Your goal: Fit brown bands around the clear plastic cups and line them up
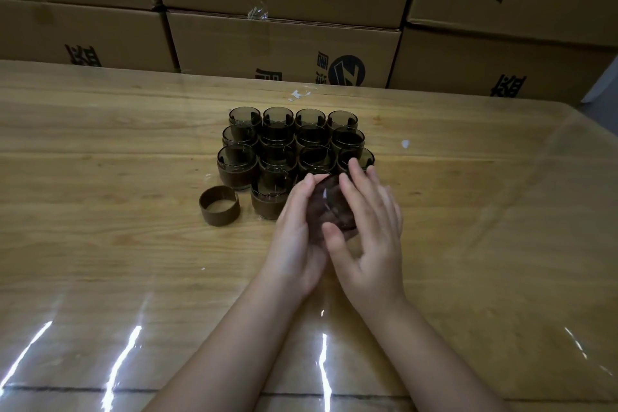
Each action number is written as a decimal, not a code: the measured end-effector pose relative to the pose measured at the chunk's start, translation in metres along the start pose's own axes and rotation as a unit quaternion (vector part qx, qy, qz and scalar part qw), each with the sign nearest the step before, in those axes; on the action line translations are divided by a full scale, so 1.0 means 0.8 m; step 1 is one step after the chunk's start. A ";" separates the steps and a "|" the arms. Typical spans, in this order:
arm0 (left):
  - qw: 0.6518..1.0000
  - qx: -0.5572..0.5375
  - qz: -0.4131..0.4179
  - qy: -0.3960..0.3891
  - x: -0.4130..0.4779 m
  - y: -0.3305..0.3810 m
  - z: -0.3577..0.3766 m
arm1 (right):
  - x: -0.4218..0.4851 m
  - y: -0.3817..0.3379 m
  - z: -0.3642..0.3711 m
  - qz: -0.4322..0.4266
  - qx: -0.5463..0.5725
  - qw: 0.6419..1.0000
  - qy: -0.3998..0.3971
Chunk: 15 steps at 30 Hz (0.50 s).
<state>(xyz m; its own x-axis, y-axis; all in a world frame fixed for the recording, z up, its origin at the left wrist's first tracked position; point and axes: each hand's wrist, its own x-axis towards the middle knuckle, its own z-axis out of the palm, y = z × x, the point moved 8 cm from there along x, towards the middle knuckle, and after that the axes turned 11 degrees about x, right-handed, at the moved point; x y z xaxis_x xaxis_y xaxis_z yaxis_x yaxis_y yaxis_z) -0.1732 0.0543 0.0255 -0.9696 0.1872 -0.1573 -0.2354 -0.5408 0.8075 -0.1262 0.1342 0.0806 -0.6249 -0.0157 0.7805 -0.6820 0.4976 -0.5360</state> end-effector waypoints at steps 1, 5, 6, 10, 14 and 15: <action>0.999 0.023 0.031 0.018 0.001 0.004 -0.004 | -0.001 0.000 0.003 0.004 -0.006 1.000 -0.011; 0.992 0.047 0.085 0.078 0.003 0.008 -0.017 | -0.006 -0.010 0.017 -0.029 -0.012 0.998 -0.053; 0.991 0.048 0.089 0.092 0.004 0.007 -0.021 | -0.006 -0.011 0.019 -0.035 -0.008 0.998 -0.061; 0.987 0.004 0.106 0.118 0.007 0.020 -0.039 | -0.009 -0.021 0.029 -0.082 0.012 0.992 -0.100; 0.977 -0.035 0.129 0.167 0.009 0.049 -0.073 | -0.019 -0.017 0.042 -0.035 0.090 0.989 -0.113; 0.975 -0.054 0.127 0.176 0.009 0.054 -0.079 | -0.021 -0.015 0.046 -0.008 0.115 0.987 -0.116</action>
<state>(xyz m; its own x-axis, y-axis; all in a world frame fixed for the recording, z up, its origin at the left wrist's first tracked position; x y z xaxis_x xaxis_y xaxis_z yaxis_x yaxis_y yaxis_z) -0.1948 -0.0192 0.0234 -0.9556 -0.2472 -0.1604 0.0286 -0.6196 0.7844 -0.1213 0.0970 0.0618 -0.6657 -0.2323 0.7092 -0.7436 0.2861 -0.6043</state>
